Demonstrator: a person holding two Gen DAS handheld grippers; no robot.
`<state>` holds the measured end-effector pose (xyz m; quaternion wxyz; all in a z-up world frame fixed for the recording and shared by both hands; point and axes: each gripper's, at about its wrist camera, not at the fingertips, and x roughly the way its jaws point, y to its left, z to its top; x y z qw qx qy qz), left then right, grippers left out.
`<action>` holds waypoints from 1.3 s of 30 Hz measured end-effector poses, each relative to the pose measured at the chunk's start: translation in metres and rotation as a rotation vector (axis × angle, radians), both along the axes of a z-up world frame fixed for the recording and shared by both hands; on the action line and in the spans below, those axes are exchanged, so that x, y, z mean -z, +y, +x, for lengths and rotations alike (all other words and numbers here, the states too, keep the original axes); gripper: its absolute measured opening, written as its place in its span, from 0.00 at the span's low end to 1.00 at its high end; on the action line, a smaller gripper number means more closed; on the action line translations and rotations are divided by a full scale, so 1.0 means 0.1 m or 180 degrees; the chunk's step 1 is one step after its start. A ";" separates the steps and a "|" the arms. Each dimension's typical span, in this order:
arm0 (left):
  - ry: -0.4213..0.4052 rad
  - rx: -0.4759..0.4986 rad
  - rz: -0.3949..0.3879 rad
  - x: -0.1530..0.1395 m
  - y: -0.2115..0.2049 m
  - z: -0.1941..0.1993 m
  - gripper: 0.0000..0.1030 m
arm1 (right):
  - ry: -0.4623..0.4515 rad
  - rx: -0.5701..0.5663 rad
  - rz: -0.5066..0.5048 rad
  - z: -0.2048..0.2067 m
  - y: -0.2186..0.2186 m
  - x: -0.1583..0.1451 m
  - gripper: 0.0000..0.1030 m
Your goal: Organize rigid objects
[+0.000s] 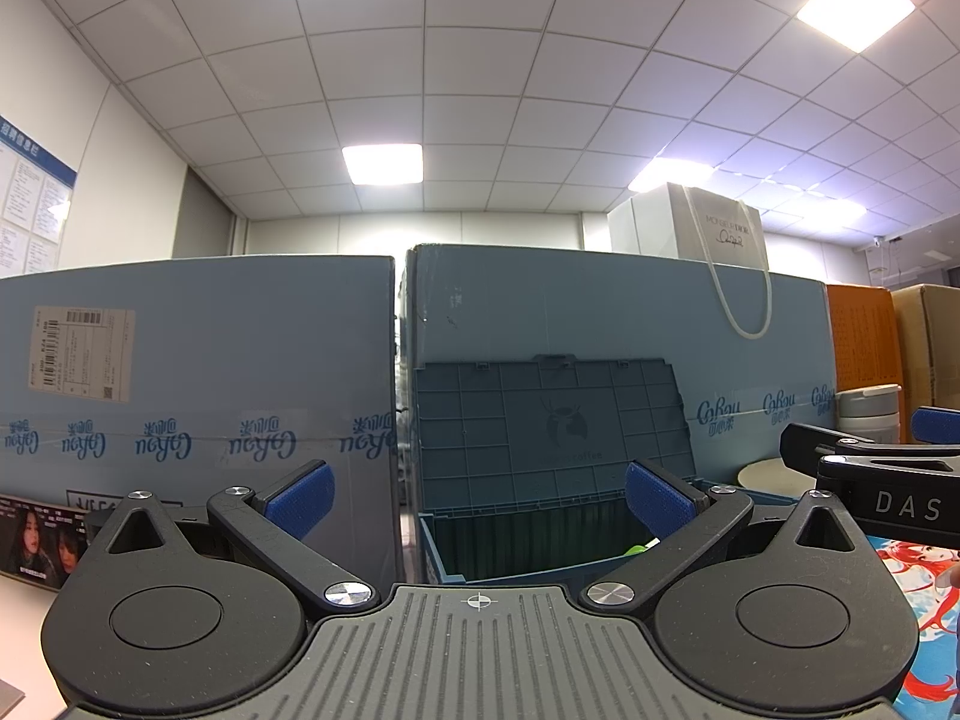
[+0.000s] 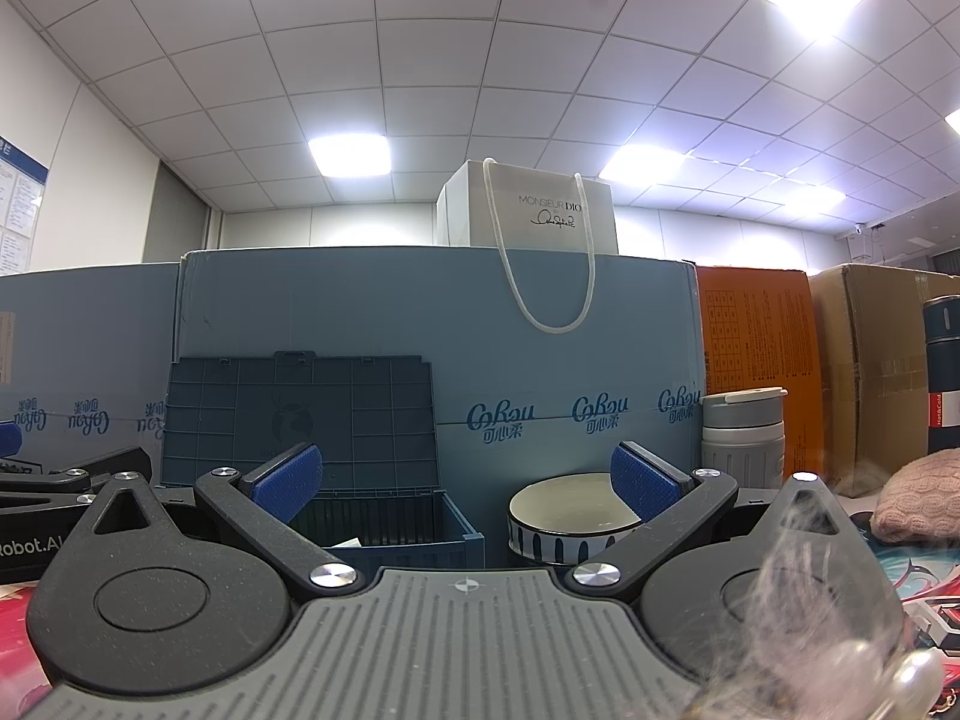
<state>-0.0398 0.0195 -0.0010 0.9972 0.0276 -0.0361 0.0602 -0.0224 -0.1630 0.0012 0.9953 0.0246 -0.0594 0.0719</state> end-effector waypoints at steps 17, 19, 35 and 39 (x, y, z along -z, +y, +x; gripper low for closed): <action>0.0000 0.0002 0.0002 0.00 0.00 0.00 1.00 | 0.0004 -0.0001 -0.0001 0.00 0.00 0.00 1.00; 0.0001 0.0001 0.0002 0.00 0.00 0.00 1.00 | 0.0005 -0.0002 -0.0001 0.01 0.00 -0.01 1.00; 0.0039 -0.0019 -0.0017 0.00 0.00 0.03 1.00 | 0.0057 -0.0015 0.0023 0.01 -0.01 0.00 1.00; 0.0052 -0.0028 -0.0025 0.00 0.00 0.03 1.00 | 0.0086 -0.0021 0.0041 0.02 -0.03 0.00 1.00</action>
